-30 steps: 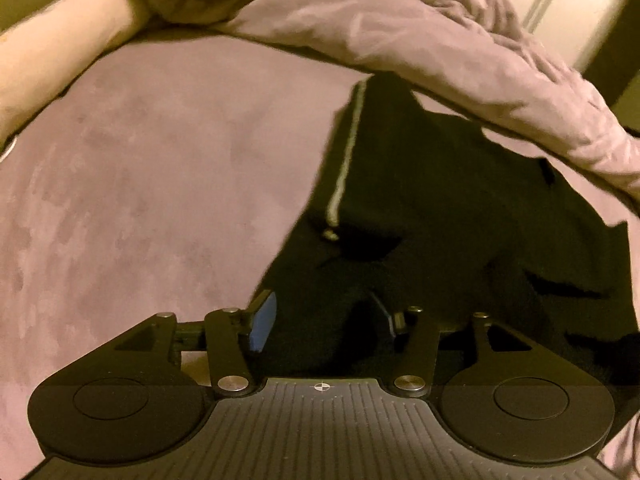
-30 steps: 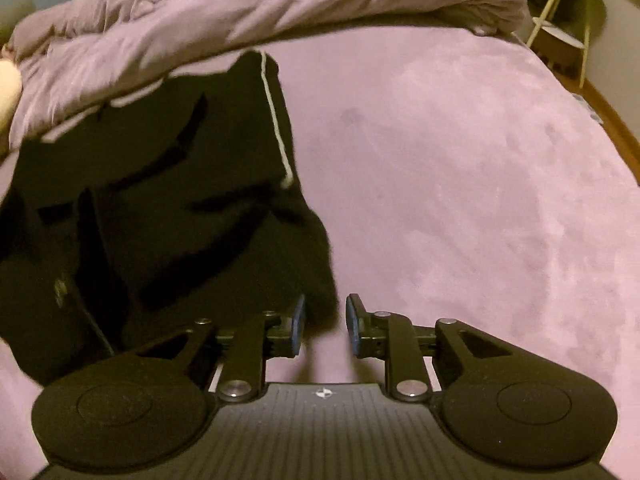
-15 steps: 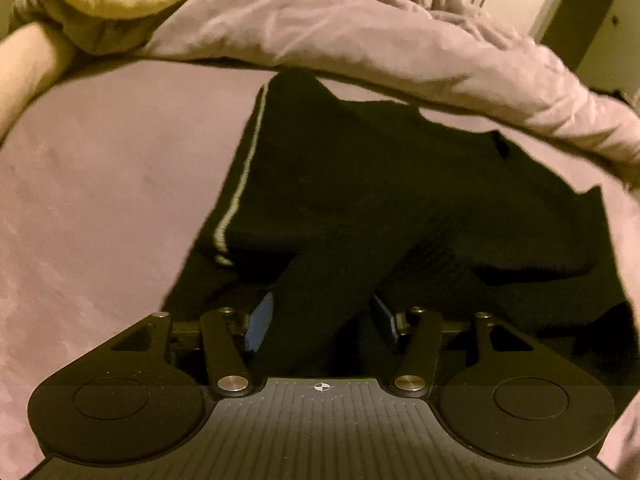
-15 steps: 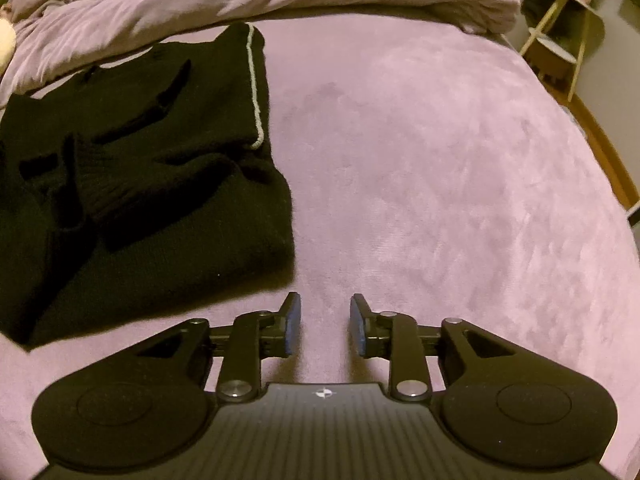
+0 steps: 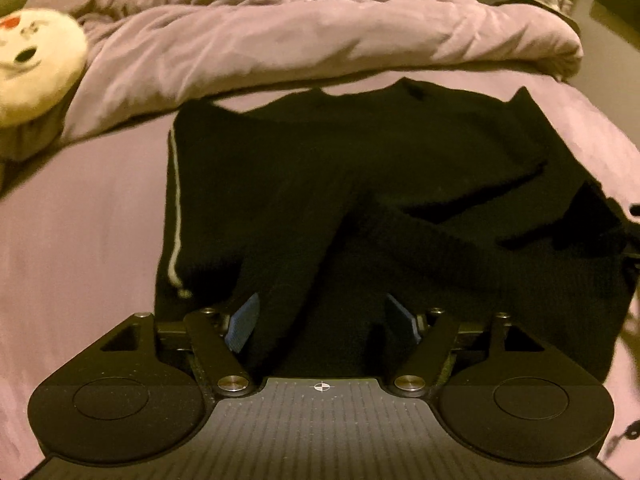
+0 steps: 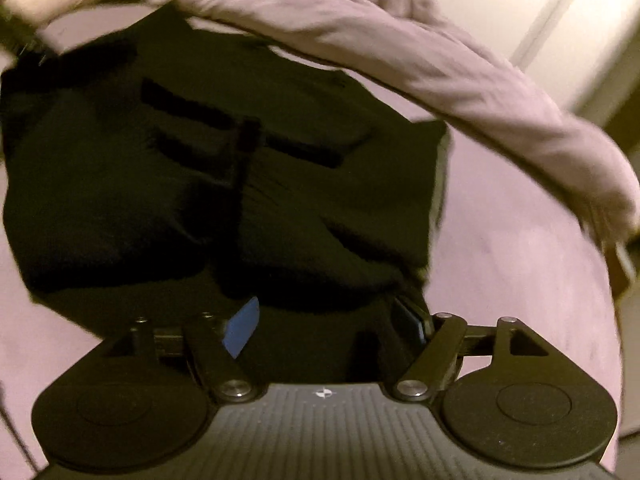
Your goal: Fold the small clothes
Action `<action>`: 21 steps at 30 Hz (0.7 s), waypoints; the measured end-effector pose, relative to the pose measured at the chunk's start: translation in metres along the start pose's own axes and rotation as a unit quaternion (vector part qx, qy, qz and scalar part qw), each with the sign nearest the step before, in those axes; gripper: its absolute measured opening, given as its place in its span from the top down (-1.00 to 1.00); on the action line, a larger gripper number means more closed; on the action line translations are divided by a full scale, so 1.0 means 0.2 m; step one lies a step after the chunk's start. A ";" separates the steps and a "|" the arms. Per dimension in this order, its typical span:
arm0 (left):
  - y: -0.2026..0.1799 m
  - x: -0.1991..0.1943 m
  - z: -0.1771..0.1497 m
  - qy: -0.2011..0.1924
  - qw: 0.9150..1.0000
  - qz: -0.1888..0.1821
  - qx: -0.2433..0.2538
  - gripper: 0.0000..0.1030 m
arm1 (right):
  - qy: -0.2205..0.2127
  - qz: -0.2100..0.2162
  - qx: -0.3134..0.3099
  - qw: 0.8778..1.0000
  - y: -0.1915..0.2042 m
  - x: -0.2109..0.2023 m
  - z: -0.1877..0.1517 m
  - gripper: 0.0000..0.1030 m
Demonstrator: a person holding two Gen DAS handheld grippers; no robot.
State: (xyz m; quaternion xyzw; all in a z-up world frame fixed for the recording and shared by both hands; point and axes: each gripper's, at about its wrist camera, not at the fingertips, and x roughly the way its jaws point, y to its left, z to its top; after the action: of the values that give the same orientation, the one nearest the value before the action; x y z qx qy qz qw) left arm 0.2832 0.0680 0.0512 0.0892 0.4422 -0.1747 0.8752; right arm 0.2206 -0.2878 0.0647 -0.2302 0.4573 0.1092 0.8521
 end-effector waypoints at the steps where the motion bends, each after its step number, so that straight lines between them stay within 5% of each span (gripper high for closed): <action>1: 0.00 0.01 0.02 -0.004 1.000 0.002 0.003 -0.46 | -0.005 0.000 -0.018 1.000 0.02 0.02 0.02 -0.42; 4: 0.03 0.07 0.07 -0.009 1.000 -0.002 -0.010 -0.46 | -0.016 0.010 -0.051 0.999 0.07 0.07 0.07 -0.36; 7: 0.07 0.14 0.10 -0.005 0.999 -0.005 -0.031 -0.37 | -0.017 0.025 -0.058 0.998 0.06 0.12 0.12 -0.02; 10: 0.12 0.20 0.12 0.003 0.998 -0.008 -0.062 0.00 | -0.020 0.032 -0.057 0.998 0.05 0.14 0.16 0.25; 12: 0.15 0.22 0.12 0.010 0.996 -0.009 -0.084 0.43 | -0.021 0.035 -0.045 0.998 0.03 0.16 0.17 0.52; 15: 0.18 0.21 0.12 0.002 0.993 -0.028 -0.111 0.79 | -0.029 0.040 0.001 0.999 -0.03 0.15 0.20 0.65; 21: 0.23 0.07 0.19 -0.056 0.987 -0.039 -0.144 0.83 | -0.063 0.051 0.095 0.992 -0.19 0.08 0.31 0.68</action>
State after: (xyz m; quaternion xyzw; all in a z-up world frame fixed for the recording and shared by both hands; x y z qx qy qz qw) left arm 0.3366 0.0951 0.0620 -0.0651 0.4162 -0.1481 0.8948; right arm 0.2896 -0.2896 0.0927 -0.1177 0.4225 0.1229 0.8902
